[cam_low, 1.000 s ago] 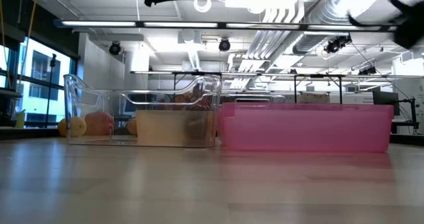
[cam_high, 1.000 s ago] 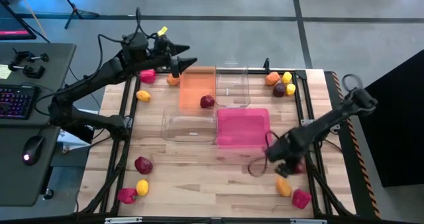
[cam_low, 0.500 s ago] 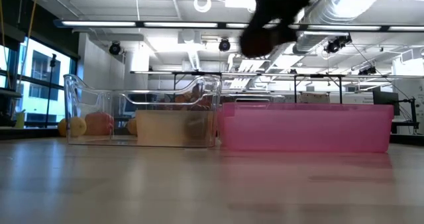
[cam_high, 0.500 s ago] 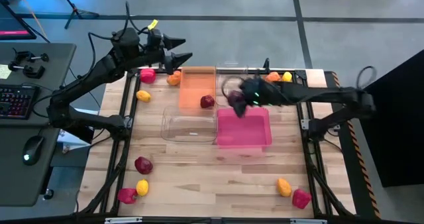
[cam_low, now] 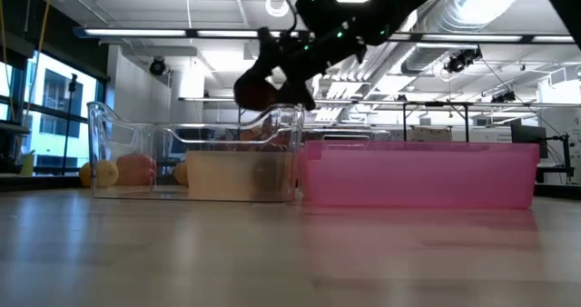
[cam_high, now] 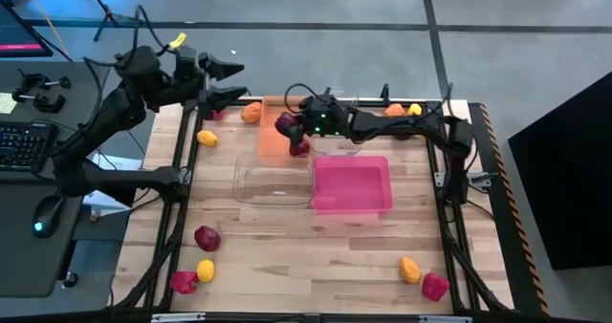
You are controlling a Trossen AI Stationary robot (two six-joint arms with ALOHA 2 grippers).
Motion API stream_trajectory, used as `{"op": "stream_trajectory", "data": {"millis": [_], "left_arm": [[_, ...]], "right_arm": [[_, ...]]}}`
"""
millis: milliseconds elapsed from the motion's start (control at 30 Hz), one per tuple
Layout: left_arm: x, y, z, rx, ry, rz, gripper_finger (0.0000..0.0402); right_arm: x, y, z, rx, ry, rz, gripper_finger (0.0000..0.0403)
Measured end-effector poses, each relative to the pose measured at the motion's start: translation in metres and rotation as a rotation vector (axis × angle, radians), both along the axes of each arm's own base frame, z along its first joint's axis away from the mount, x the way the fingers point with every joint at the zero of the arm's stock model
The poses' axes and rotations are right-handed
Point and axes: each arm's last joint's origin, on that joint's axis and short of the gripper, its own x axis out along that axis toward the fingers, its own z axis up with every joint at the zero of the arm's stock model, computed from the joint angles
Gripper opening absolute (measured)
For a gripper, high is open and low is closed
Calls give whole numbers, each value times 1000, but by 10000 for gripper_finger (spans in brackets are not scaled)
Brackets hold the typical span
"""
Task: Sort produce into baskets
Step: Put the red apple into the orange bin
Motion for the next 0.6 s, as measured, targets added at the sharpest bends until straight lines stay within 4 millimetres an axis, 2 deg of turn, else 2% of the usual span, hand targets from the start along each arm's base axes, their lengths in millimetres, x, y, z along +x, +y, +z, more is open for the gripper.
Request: {"op": "stream_trajectory", "data": {"millis": [167,400,500,600], "left_arm": [[-2,-4,-10,-47,5,-9,399],[4,-6,-20,-88,25,-24,399],[5,-7,-21,-86,32,-6,399],[6,-7,-21,-66,34,2,399]], "right_arm": [[14,-17,-17,-9,36,-17,268],[16,-26,-34,33,80,-41,273],[14,-28,-30,11,81,-69,304],[14,-31,-27,14,66,-77,359]]}}
